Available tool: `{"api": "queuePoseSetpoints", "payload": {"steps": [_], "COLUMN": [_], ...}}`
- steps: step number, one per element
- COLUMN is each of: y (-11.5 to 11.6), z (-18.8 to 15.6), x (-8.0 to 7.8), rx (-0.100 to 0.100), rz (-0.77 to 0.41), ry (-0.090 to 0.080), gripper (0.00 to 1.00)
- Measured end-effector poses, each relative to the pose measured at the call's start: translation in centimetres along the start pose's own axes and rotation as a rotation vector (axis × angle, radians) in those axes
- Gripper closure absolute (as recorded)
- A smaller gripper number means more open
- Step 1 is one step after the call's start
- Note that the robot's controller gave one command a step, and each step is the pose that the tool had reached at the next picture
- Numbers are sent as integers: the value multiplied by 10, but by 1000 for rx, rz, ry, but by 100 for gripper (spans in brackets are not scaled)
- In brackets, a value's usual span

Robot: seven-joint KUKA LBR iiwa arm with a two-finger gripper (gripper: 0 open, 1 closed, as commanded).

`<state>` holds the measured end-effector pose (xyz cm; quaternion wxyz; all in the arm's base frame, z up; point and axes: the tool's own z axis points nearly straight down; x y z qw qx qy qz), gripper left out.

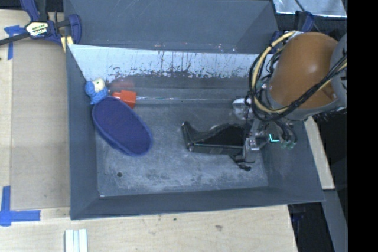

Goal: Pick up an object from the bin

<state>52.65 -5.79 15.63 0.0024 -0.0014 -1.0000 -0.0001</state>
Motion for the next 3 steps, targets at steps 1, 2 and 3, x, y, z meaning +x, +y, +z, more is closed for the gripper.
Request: {"api": "queuePoseSetpoints", "payload": {"steps": [1, 2, 3], "y": [1, 1, 36], "z": [89, 85, -74], "x": [-13, -15, 35], "rx": [1, 1, 0], "rz": [86, 84, 48], "ry": [-8, -15, -8], "gripper": [0, 100, 100]}}
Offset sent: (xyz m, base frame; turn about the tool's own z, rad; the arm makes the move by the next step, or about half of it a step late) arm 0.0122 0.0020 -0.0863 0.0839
